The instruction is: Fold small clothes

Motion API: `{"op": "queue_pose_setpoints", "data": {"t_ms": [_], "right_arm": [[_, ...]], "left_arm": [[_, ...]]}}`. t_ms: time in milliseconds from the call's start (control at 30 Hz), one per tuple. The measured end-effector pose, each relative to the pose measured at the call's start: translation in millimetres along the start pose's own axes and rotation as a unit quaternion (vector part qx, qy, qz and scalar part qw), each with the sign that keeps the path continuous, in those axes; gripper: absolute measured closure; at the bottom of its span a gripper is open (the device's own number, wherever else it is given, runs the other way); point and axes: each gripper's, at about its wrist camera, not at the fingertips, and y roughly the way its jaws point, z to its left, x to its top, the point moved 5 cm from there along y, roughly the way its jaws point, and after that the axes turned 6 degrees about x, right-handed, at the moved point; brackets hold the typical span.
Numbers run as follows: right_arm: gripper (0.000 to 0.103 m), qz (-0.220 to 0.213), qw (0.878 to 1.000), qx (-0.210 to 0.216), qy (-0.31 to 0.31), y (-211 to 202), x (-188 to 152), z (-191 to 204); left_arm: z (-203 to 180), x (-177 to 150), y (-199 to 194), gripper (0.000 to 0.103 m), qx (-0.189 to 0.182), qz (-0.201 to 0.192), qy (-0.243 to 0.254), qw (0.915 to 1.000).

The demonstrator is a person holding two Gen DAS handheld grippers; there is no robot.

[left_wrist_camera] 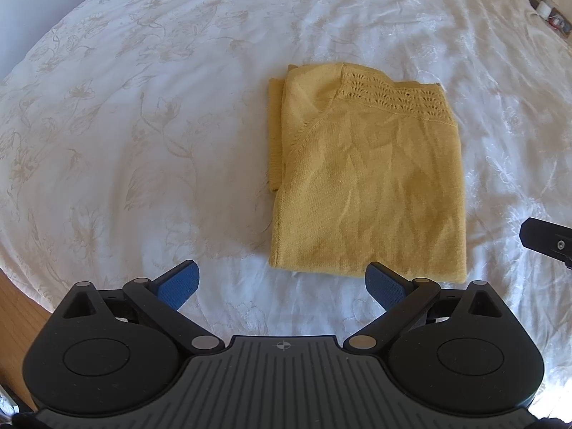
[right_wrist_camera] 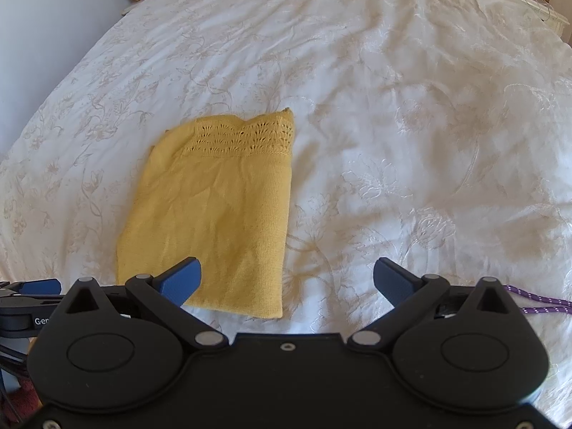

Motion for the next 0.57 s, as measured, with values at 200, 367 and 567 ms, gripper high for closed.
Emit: {"op": "queue_pose_setpoints", "data": {"t_ms": [200,367,567], "right_arm": [[0.001,0.005,1.000,0.003,0.004,1.8,-1.7,-1.3],[0.001,0.008,1.000,0.006,0.007,3.7,-2.7,-1.2],[0.001,0.010,1.000,0.007,0.009,5.4,-3.4,-1.0]], "left_arm": [[-2.2,0.9,0.4,0.002,0.002,-0.003,0.003,1.0000],[-3.4,2.2,0.6,0.002,0.003,-0.006,0.007,1.0000],[-5.0,3.3,0.9,0.002,0.002,-0.004,0.007,1.0000]]}}
